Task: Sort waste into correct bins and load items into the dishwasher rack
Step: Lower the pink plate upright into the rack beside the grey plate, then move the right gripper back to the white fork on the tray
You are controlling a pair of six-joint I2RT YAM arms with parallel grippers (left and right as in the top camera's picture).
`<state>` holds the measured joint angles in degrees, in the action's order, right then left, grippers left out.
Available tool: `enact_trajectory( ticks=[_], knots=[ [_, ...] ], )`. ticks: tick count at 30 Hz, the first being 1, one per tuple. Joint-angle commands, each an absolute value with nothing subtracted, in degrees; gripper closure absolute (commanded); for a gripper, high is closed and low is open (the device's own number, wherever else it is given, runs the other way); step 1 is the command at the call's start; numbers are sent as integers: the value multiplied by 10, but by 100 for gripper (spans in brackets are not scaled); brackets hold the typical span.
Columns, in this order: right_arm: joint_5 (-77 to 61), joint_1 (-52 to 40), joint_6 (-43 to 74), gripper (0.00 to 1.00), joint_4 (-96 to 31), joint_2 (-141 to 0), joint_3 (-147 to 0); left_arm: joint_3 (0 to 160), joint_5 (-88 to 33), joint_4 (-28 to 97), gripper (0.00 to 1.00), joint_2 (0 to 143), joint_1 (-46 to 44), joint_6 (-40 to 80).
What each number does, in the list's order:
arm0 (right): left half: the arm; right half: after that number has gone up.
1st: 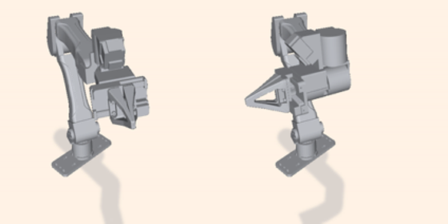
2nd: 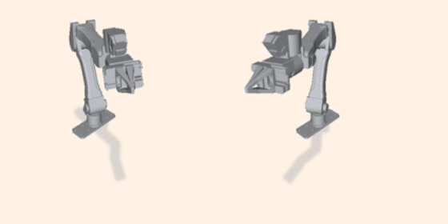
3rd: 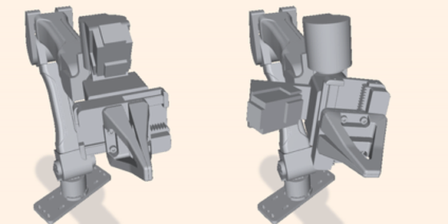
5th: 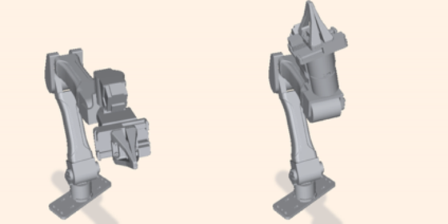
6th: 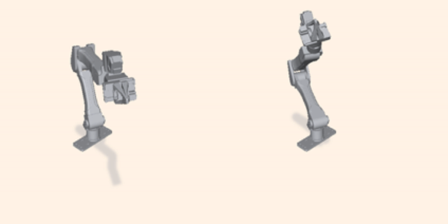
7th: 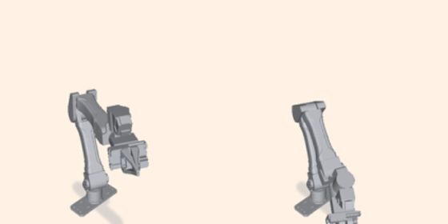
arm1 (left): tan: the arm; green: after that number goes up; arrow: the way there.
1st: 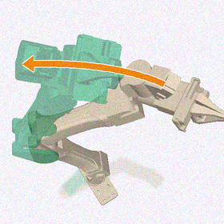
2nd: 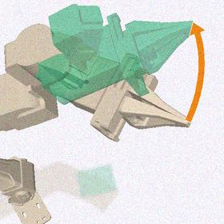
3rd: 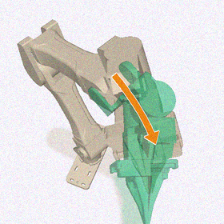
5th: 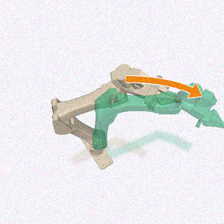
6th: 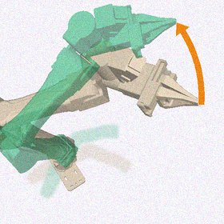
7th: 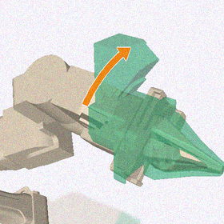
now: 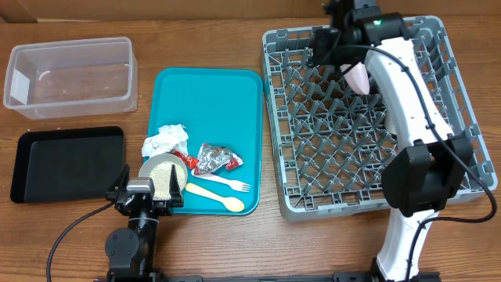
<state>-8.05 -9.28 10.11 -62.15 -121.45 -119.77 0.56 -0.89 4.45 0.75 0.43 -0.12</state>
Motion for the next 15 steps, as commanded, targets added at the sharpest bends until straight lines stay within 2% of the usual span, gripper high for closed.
enact_trajectory(
  ticks=[1, 8, 15],
  knots=[
    [-50, -64, 137, 96, -624, -1214, -1199, 3, -11, 44, 0, 3, 8, 4],
    [-91, -74, 85, 87, -624, -1175, -1201, 3, -11, 44, 0, 3, 8, 4],
    [-102, -132, 72, 78, -653, -1067, -1201, 3, -11, 44, 0, 3, 8, 4]
  ],
)
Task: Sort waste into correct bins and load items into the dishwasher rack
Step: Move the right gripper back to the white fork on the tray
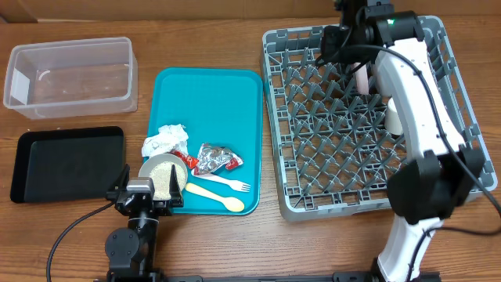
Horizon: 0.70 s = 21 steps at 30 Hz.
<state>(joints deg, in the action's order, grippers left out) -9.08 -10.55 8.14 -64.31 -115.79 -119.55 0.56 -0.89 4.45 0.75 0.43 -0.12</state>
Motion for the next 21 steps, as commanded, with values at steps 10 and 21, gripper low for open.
enact_trajectory(
  ticks=[10, 21],
  knots=[
    [-163, -222, 107, 48, -710, -916, -1201, 3, -11, 44, 0, 3, 8, 4],
    [-207, -307, 73, 42, -801, -1000, -1200, 3, -11, 44, 0, 3, 8, 4]
  ],
)
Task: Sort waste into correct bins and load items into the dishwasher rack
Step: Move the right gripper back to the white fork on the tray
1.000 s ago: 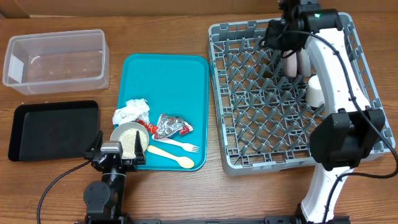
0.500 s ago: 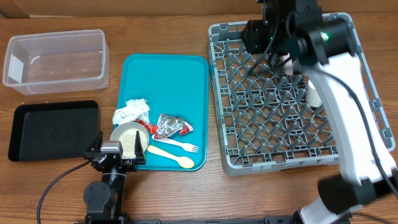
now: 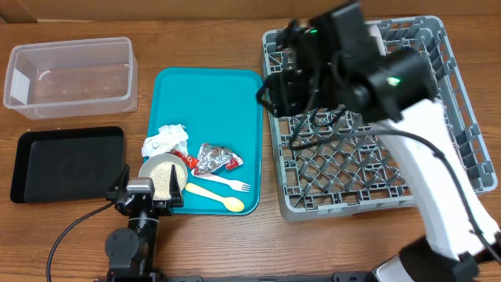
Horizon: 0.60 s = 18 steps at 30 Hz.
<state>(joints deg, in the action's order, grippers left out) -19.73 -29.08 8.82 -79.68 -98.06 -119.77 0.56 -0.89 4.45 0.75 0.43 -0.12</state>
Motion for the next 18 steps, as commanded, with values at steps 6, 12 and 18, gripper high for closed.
enact_trajectory(
  ticks=[6, 12, 18],
  knots=[
    [-207, -334, 72, 41, -803, -1021, -1200, 3, -11, 44, 0, 3, 8, 4],
    [-156, -332, 72, 41, -799, -962, -1200, 3, -11, 44, 0, 3, 8, 4],
    [-116, -334, 72, 34, -810, -917, -1200, 3, -11, 44, 0, 3, 8, 4]
  ],
)
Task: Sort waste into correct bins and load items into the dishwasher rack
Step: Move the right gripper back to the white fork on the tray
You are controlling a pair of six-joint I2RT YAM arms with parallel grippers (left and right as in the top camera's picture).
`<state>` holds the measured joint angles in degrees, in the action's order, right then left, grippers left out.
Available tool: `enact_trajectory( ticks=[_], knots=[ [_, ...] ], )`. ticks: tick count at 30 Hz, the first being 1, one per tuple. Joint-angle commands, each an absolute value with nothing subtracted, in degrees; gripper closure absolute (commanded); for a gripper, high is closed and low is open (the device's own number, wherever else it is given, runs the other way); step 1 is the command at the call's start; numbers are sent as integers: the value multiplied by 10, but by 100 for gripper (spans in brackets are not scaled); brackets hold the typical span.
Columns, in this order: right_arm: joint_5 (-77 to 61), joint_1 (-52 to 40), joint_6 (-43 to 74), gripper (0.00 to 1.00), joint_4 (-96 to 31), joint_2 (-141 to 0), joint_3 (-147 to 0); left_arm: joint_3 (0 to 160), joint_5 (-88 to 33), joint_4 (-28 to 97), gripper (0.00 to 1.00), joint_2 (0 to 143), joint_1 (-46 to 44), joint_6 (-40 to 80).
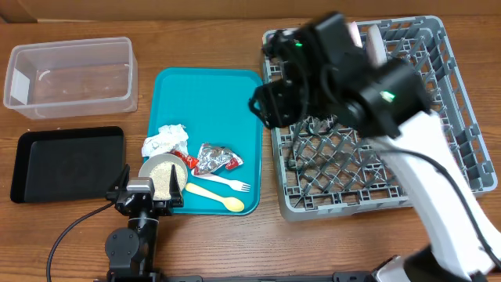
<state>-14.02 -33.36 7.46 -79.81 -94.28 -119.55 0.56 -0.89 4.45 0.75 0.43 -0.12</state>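
A teal tray (235, 86) holds crumpled white paper (166, 139), a red and silver foil wrapper (213, 159), a beige bowl (159, 171), a cream fork (228, 184) and a cream spoon (215, 198). The grey dishwasher rack (462, 117) stands on the right, with a pink cup (356, 33) and a white plate (376, 43) at its back. My right gripper (264, 106) hangs high and blurred over the rack's left edge, next to the tray; its jaws are unreadable. My left gripper (149, 184) rests open at the tray's front left corner, by the bowl.
A clear plastic bin (131, 70) stands at the back left. In front of it lies a black tray (66, 163). The raised right arm hides much of the rack's left half.
The right arm has shifted a little further left and forward, its gripper end now at the rack's left edge beside the tray. The left arm and the tray's items have not moved.
My right gripper was low over the back middle of the rack next to the pink cup, and stayed there at the second moment. Then the arm stood raised over the rack's left half. Now it reaches the rack's left edge.
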Motion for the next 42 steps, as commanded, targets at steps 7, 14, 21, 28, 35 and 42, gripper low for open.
enact_trajectory(
  ticks=[7, 14, 21, 28, 35, 42],
  knots=[
    [-131, -367, 70, 35, -870, -1000, -1177, 3, -11, 44, 0, 3, 8, 4],
    [-146, -435, 55, 39, -763, -1046, -1000, 3, -11, 44, 0, 3, 8, 4],
    [-211, -480, -84, 39, -581, -1046, -810, 3, -11, 44, 0, 3, 8, 4],
    [-207, -492, -79, 39, -448, -1047, -742, 3, -11, 44, 0, 3, 8, 4],
    [-166, -492, -71, 39, -427, -1048, -742, 3, -11, 44, 0, 3, 8, 4],
    [-166, -492, -71, 39, -419, -1048, -742, 3, -11, 44, 0, 3, 8, 4]
  ],
)
